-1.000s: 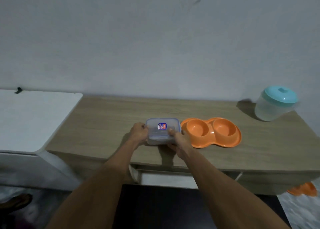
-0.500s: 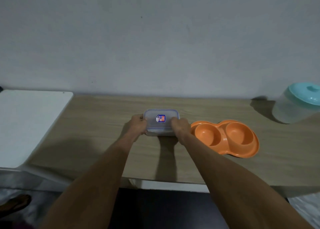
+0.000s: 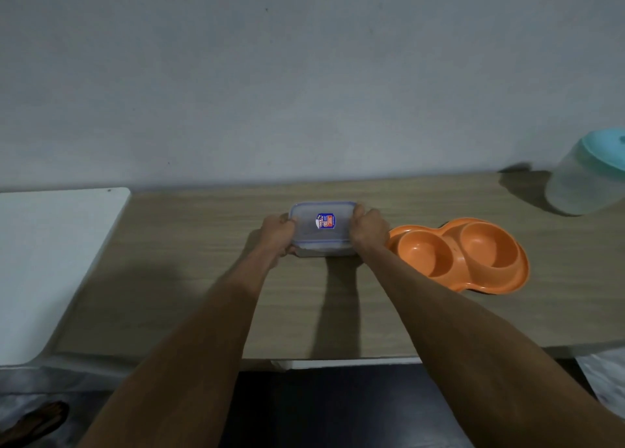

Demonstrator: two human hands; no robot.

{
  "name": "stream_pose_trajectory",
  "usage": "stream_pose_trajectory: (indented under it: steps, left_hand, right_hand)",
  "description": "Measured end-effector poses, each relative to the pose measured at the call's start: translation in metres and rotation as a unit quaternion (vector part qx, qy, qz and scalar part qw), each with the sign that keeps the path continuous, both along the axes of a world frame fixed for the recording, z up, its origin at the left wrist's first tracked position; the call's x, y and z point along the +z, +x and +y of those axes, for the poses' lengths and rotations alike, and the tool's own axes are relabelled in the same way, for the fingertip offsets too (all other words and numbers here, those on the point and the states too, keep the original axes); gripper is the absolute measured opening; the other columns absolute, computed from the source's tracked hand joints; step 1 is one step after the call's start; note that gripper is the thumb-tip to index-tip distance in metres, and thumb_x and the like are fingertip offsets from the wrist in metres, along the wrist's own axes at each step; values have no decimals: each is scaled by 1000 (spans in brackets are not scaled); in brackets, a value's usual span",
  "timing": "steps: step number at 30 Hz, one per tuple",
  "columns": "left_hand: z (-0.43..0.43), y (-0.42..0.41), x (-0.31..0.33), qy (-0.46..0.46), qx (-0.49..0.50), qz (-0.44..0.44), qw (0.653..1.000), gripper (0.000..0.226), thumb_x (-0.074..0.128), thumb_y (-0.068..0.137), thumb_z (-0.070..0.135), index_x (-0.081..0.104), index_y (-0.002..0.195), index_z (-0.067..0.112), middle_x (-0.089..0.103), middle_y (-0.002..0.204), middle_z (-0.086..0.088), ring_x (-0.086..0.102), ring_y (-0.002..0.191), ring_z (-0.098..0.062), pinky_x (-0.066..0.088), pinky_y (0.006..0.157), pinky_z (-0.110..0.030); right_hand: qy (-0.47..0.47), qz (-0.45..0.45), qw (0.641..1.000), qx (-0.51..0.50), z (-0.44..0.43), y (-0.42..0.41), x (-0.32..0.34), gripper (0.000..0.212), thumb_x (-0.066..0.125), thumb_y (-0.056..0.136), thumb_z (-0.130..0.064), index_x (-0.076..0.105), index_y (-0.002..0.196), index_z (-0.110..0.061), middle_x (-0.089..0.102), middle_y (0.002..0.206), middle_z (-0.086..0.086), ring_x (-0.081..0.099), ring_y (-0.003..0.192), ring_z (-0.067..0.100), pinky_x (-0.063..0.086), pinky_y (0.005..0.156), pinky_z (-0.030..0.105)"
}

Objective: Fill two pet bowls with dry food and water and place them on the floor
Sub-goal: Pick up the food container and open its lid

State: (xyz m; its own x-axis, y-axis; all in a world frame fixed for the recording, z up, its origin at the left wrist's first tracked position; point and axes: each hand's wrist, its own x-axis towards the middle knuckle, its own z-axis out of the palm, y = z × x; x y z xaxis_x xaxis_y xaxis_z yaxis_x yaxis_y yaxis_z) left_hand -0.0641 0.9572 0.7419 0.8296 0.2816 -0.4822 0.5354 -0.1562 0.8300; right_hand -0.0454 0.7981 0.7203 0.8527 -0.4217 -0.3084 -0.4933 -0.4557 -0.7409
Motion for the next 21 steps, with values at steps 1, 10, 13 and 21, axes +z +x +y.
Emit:
stream_pose_trajectory:
  steps: [1,10,13,21]
  left_hand:
    - [1,2,0,-19,6,2,1000,25,55,95,20,63,108,1,60,86,-14,57,59,-22,50,46,-26]
    - [6,14,-4,-94,33,14,995,23,60,79,12,65,98,0,60,80,-15,56,57,-25,52,50,-35]
    - [16,34,-39,-63,32,-7,997,65,62,55,28,63,110,-7,63,85,-21,62,58,-29,57,64,-58]
    - [-10,-21,8,-135,124,30,983,44,79,81,27,60,112,3,63,90,-10,53,67,-19,43,55,-27]
  right_hand:
    - [-1,4,1000,-1,0,2,-1,58,32,102,-45,58,123,2,60,126,24,55,117,40,42,95,40]
    - [31,24,998,-41,2,7,-6,67,33,101,-52,54,127,5,59,129,24,56,118,38,42,90,36]
    - [-8,-23,999,-47,-1,6,-3,58,44,99,-48,53,122,5,61,124,25,57,114,41,45,91,39]
    - [-282,-97,949,106,-2,18,14,36,48,92,-38,56,112,-8,57,118,14,52,111,35,40,89,45]
